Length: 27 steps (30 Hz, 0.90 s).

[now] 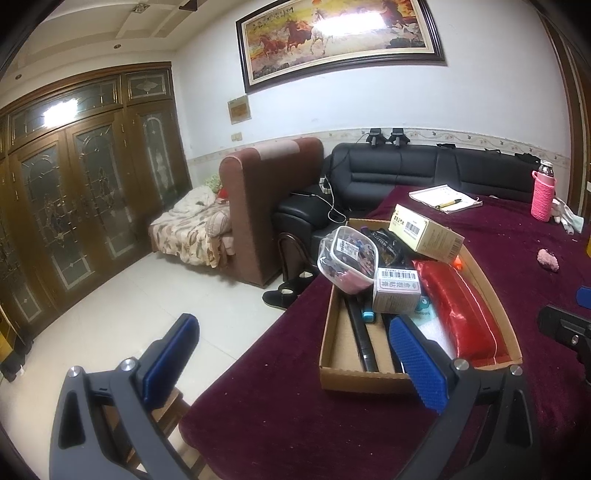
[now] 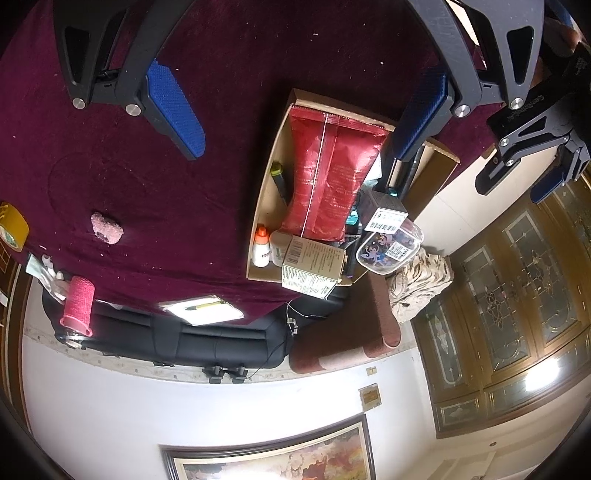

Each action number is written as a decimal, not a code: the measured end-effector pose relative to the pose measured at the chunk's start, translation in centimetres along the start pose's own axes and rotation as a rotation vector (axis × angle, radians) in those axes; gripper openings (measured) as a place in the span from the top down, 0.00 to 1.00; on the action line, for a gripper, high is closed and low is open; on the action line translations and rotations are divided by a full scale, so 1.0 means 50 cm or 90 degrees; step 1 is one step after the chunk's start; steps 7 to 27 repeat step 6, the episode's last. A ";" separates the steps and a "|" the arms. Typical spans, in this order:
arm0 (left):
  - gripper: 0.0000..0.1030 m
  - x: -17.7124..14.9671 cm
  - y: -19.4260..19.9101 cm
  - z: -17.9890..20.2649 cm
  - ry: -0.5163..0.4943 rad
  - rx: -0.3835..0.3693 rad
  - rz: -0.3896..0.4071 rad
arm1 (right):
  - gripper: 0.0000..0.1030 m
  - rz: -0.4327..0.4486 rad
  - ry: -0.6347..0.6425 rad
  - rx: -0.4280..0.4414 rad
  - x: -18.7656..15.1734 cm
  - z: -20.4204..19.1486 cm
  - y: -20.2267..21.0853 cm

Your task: Organize objects

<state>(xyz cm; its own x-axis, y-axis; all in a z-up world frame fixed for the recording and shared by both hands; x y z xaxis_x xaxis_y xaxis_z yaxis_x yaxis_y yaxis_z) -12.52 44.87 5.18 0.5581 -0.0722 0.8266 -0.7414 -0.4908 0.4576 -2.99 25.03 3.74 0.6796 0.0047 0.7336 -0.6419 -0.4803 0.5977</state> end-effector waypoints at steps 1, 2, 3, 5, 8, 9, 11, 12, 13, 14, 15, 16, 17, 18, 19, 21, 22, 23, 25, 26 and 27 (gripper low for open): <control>0.00 -0.001 0.000 0.000 0.002 -0.007 0.000 | 0.00 0.000 -0.001 0.000 -0.001 0.000 0.000; 0.00 -0.002 0.003 0.002 0.003 -0.012 0.000 | 0.00 0.000 -0.002 0.000 -0.001 0.001 0.001; 0.00 -0.003 0.004 0.002 0.004 -0.018 -0.001 | 0.00 0.002 -0.004 0.001 0.000 0.002 0.003; 0.00 -0.004 0.009 0.005 0.000 -0.021 0.002 | 0.00 0.003 -0.005 0.000 0.000 0.005 0.005; 0.00 -0.002 0.013 0.011 -0.008 -0.022 0.006 | 0.00 0.004 -0.005 -0.002 0.000 0.007 0.006; 0.00 -0.002 0.013 0.011 -0.008 -0.022 0.006 | 0.00 0.004 -0.005 -0.002 0.000 0.007 0.006; 0.00 -0.002 0.013 0.011 -0.008 -0.022 0.006 | 0.00 0.004 -0.005 -0.002 0.000 0.007 0.006; 0.00 -0.002 0.013 0.011 -0.008 -0.022 0.006 | 0.00 0.004 -0.005 -0.002 0.000 0.007 0.006; 0.00 -0.002 0.013 0.011 -0.008 -0.022 0.006 | 0.00 0.004 -0.005 -0.002 0.000 0.007 0.006; 0.00 -0.002 0.013 0.011 -0.008 -0.022 0.006 | 0.00 0.004 -0.005 -0.002 0.000 0.007 0.006; 0.00 -0.002 0.013 0.011 -0.008 -0.022 0.006 | 0.00 0.004 -0.005 -0.002 0.000 0.007 0.006; 0.00 -0.002 0.013 0.011 -0.008 -0.022 0.006 | 0.00 0.004 -0.005 -0.002 0.000 0.007 0.006; 0.00 -0.002 0.013 0.011 -0.008 -0.022 0.006 | 0.00 0.004 -0.005 -0.002 0.000 0.007 0.006; 0.00 -0.002 0.013 0.011 -0.008 -0.022 0.006 | 0.00 0.004 -0.005 -0.002 0.000 0.007 0.006; 0.00 -0.002 0.013 0.011 -0.008 -0.022 0.006 | 0.00 0.004 -0.005 -0.002 0.000 0.007 0.006; 0.00 -0.002 0.013 0.011 -0.008 -0.022 0.006 | 0.00 0.004 -0.005 -0.002 0.000 0.007 0.006; 0.00 -0.002 0.013 0.011 -0.008 -0.022 0.006 | 0.00 0.004 -0.005 -0.002 0.000 0.007 0.006; 0.00 -0.002 0.013 0.011 -0.008 -0.022 0.006 | 0.00 0.004 -0.005 -0.002 0.000 0.007 0.006; 0.00 -0.002 0.013 0.011 -0.008 -0.022 0.006 | 0.00 0.004 -0.005 -0.002 0.000 0.007 0.006; 0.00 -0.002 0.013 0.011 -0.008 -0.022 0.006 | 0.00 0.004 -0.005 -0.002 0.000 0.007 0.006; 0.00 -0.002 0.013 0.011 -0.008 -0.022 0.006 | 0.00 0.004 -0.005 -0.002 0.000 0.007 0.006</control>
Point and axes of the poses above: each gripper's, at about its wrist camera, not at the fingertips, and y roughly against the way its jaws point, z to its right, x to its top, the point moved 7 cm from there along -y, roughly the way its jaws point, and after that the axes turned 14 degrees about -y, right-handed, at the moved point
